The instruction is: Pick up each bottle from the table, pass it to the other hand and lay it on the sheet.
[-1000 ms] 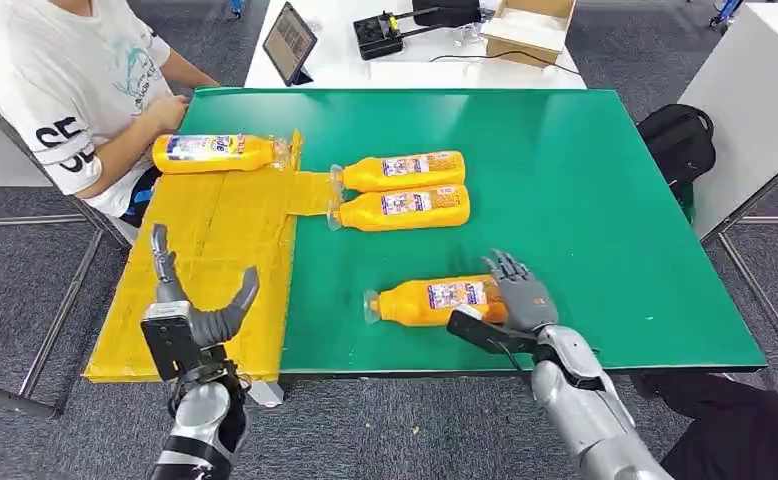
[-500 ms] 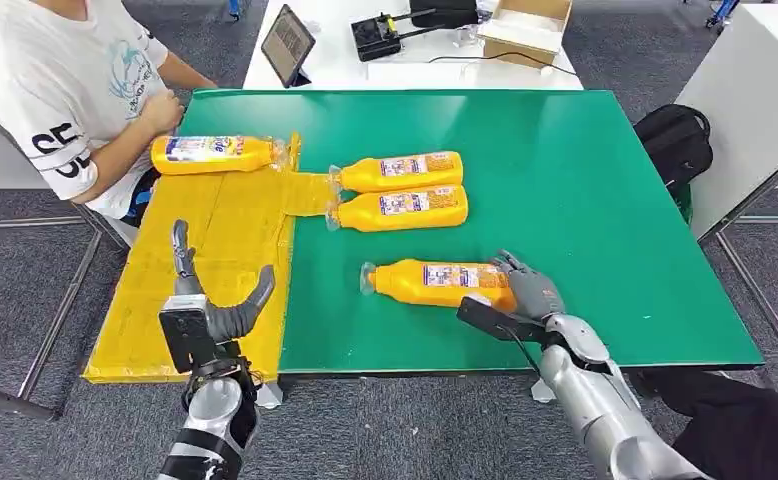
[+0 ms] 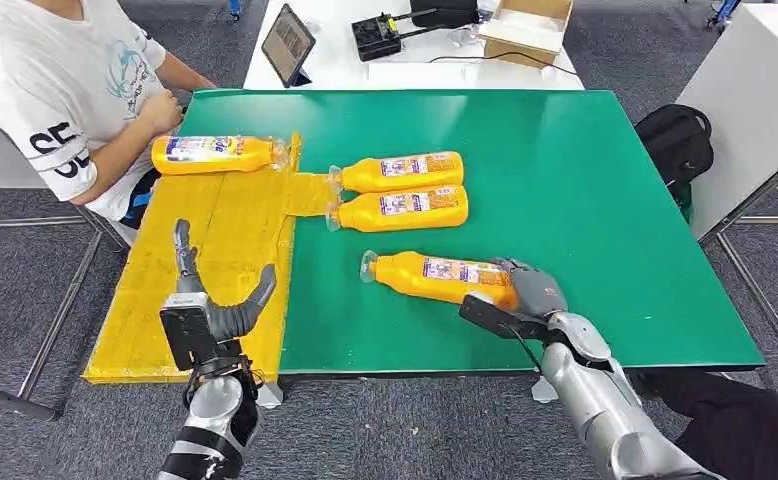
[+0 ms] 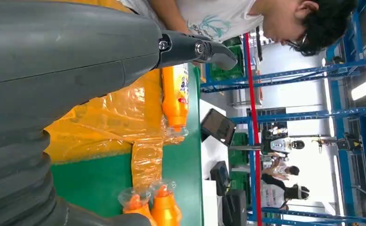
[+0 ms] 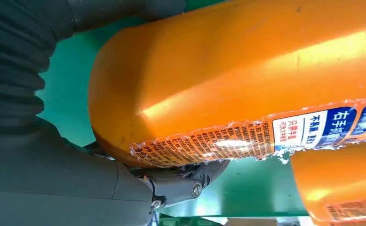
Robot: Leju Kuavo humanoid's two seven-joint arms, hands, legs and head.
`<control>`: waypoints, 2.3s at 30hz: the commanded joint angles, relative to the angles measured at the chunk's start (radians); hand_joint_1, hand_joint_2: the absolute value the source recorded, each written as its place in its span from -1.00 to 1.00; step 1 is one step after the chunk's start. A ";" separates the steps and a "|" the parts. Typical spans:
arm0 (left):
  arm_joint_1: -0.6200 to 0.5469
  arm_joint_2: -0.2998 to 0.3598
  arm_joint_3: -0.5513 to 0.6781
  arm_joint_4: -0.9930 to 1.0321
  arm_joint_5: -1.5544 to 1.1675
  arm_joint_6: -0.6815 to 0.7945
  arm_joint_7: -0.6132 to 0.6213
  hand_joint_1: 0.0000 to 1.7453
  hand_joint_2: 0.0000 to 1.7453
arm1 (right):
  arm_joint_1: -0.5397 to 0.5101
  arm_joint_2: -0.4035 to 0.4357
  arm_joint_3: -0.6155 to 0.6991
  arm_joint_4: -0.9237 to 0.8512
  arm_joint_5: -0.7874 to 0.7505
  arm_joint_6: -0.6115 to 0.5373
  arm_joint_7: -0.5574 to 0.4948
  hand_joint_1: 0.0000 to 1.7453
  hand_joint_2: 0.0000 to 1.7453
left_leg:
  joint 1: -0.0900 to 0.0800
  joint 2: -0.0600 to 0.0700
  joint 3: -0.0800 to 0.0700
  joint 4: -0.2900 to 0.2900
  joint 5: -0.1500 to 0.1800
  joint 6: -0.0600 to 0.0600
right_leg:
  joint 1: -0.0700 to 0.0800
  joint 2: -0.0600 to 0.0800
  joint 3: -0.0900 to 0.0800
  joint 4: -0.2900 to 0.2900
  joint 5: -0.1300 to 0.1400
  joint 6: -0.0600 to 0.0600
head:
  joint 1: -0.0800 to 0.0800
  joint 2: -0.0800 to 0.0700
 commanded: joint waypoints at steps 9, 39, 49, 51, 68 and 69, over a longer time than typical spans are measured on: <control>-0.036 -0.013 0.001 0.086 0.017 -0.029 0.004 -1.00 1.00 | 0.211 0.205 -0.196 -0.446 -0.285 -0.224 -0.265 1.00 1.00 | 0.001 -0.001 0.003 -0.001 -0.001 0.000 | 0.001 -0.001 0.003 -0.001 -0.001 -0.002 | 0.000 0.000; -0.026 -0.048 0.014 0.185 0.119 -0.401 0.004 -1.00 1.00 | 0.407 0.306 -0.270 -0.780 -0.576 -0.231 -0.437 1.00 1.00 | 0.000 -0.003 -0.004 -0.001 -0.002 0.001 | 0.000 -0.002 -0.002 0.000 -0.003 -0.003 | 0.000 0.000; -0.010 -0.056 -0.072 0.182 0.136 -0.720 0.006 -1.00 1.00 | 0.416 0.355 -0.186 -0.630 -0.517 -0.168 -0.491 1.00 1.00 | 0.000 -0.003 -0.005 -0.001 -0.001 0.001 | 0.000 -0.001 -0.004 -0.001 -0.002 -0.002 | 0.000 0.000; -0.011 -0.055 -0.072 0.182 0.136 -0.720 0.007 -1.00 1.00 | 0.415 0.353 -0.187 -0.631 -0.517 -0.168 -0.491 1.00 1.00 | 0.000 -0.002 -0.004 -0.001 -0.002 0.001 | 0.001 0.000 -0.003 -0.001 -0.002 -0.002 | -0.001 0.000; 0.007 -0.047 -0.127 0.142 0.168 -0.863 0.004 -1.00 1.00 | 0.409 0.366 -0.110 -0.493 -0.537 -0.148 -0.491 1.00 1.00 | 0.000 -0.001 -0.003 -0.002 -0.002 0.001 | 0.001 0.000 -0.002 -0.002 -0.002 -0.002 | 0.000 0.000; 0.005 -0.046 -0.126 0.144 0.182 -0.883 0.006 -1.00 1.00 | 0.406 0.363 -0.110 -0.481 -0.538 -0.148 -0.491 1.00 1.00 | 0.000 -0.002 -0.004 -0.001 -0.002 0.001 | 0.001 0.000 -0.003 -0.001 -0.002 -0.002 | 0.000 0.000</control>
